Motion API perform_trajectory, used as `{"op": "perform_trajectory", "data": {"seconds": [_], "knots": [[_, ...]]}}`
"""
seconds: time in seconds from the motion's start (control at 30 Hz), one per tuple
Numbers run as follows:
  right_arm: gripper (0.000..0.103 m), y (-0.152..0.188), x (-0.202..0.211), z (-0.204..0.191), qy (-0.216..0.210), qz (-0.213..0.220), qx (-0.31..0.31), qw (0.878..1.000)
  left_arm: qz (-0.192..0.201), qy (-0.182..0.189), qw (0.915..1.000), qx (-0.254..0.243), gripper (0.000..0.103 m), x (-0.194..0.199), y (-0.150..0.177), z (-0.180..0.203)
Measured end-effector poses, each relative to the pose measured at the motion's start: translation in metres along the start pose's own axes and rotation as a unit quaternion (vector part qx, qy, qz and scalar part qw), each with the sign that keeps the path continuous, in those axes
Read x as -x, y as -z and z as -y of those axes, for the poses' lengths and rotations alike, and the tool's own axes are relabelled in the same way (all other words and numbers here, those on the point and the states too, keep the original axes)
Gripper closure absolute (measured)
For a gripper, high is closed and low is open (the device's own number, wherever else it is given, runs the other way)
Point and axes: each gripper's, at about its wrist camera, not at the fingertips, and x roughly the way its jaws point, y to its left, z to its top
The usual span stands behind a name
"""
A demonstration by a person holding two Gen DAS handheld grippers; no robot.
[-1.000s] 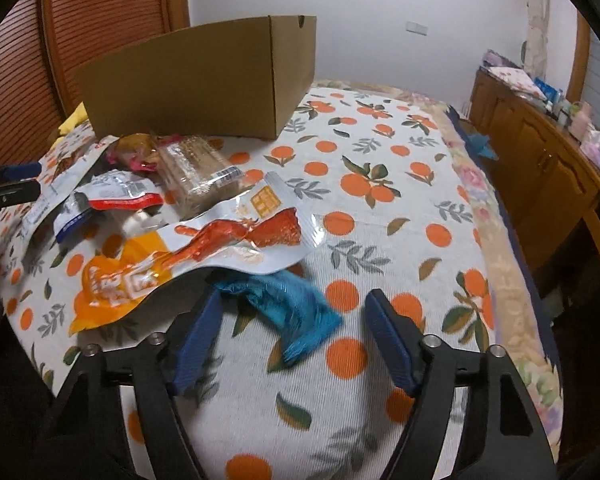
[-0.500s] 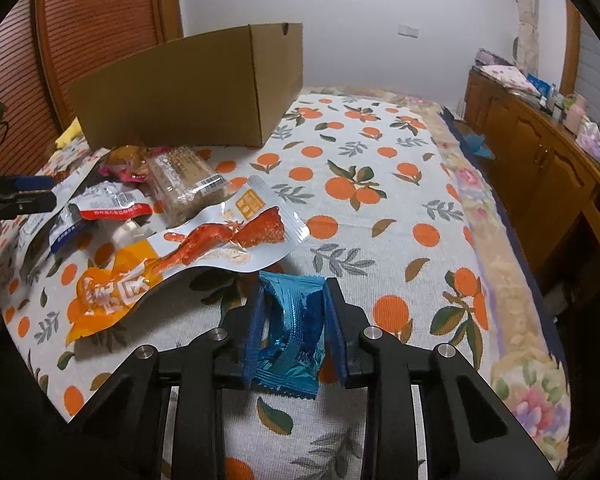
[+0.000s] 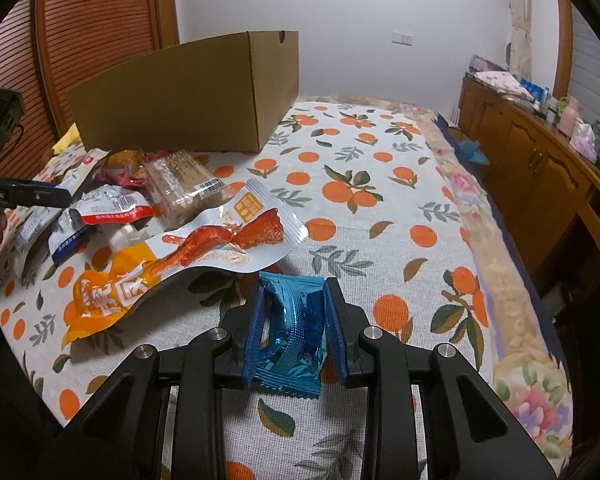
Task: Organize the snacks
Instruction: 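Grasp the white chicken-feet pouch with the left tool while the right tool lifts the blue candy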
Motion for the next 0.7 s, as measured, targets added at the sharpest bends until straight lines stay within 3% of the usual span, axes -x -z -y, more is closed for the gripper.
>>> {"op": "perform_trajectory", "data": {"seconds": [0.2,0.4,0.47,0.7], "knots": [[0.076,0.000,0.000,0.000,0.000,0.000,-0.001,1.000,0.007,-0.012,0.9996,-0.023,0.014,0.001,0.000,0.011],[0.076,0.000,0.000,-0.001,0.000,0.001,0.000,1.000,0.016,-0.007,0.9987,-0.048,0.028,-0.001,-0.003,0.020],[0.076,0.000,0.000,-0.001,0.000,0.001,0.000,1.000,0.021,-0.011,0.9983,-0.053,0.040,0.002,-0.003,0.021],[0.076,0.000,0.001,0.000,0.003,0.002,-0.001,1.000,0.036,-0.018,0.9978,-0.054,0.047,0.010,-0.001,0.012]]}}
